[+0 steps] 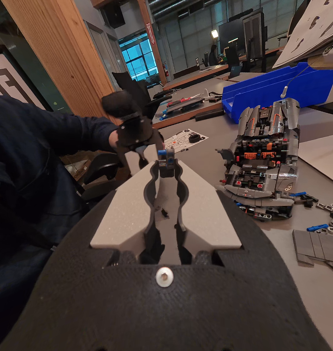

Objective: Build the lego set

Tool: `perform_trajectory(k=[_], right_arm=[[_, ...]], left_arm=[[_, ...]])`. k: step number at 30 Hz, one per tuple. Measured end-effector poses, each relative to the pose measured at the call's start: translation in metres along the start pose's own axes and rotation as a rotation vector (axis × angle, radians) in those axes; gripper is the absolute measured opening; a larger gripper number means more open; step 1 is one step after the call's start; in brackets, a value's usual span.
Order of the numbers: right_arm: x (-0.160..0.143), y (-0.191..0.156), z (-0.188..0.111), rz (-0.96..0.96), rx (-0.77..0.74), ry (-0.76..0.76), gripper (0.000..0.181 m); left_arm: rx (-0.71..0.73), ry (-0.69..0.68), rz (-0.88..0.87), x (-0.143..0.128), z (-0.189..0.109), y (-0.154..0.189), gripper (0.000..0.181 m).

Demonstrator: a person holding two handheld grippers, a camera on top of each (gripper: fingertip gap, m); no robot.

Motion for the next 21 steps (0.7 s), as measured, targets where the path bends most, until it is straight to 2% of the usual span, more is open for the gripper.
perform_trajectory(k=[2,5,9,13,15,18,21], right_arm=[[-0.003,0.001,0.002,0.008,-0.002,-0.015,0.014],[-0.005,0.002,0.005,0.012,-0.001,-0.030,0.014],[-0.006,0.004,0.005,0.014,-0.007,-0.036,0.014],[-0.007,0.005,0.005,0.015,-0.012,-0.043,0.014],[-0.008,0.004,0.005,0.013,-0.012,-0.049,0.014],[-0.008,0.004,0.006,0.009,-0.012,-0.052,0.014],[-0.007,0.003,0.005,0.003,-0.013,-0.054,0.014]], left_arm=[[-0.063,0.067,-0.123,-0.005,-0.006,-0.015,0.000],[-0.096,0.039,-0.145,-0.014,-0.004,-0.020,0.000],[0.021,-0.124,0.053,-0.016,0.014,-0.006,0.014],[0.040,-0.185,0.098,-0.017,0.021,-0.011,0.019],[0.009,-0.174,0.118,-0.017,0.024,-0.009,0.017],[0.063,-0.261,0.185,-0.024,0.031,-0.010,0.014],[0.063,-0.248,0.171,-0.026,0.031,-0.011,0.007]])
Point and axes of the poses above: each gripper's, where its closed fingertips meet, z out along the fingers, x out of its top, y = z × x across the jaws, the point moved 8 cm from there along -z, back along the fingers, and after that the axes turned 5 degrees about -z, right-handed, at the moved point
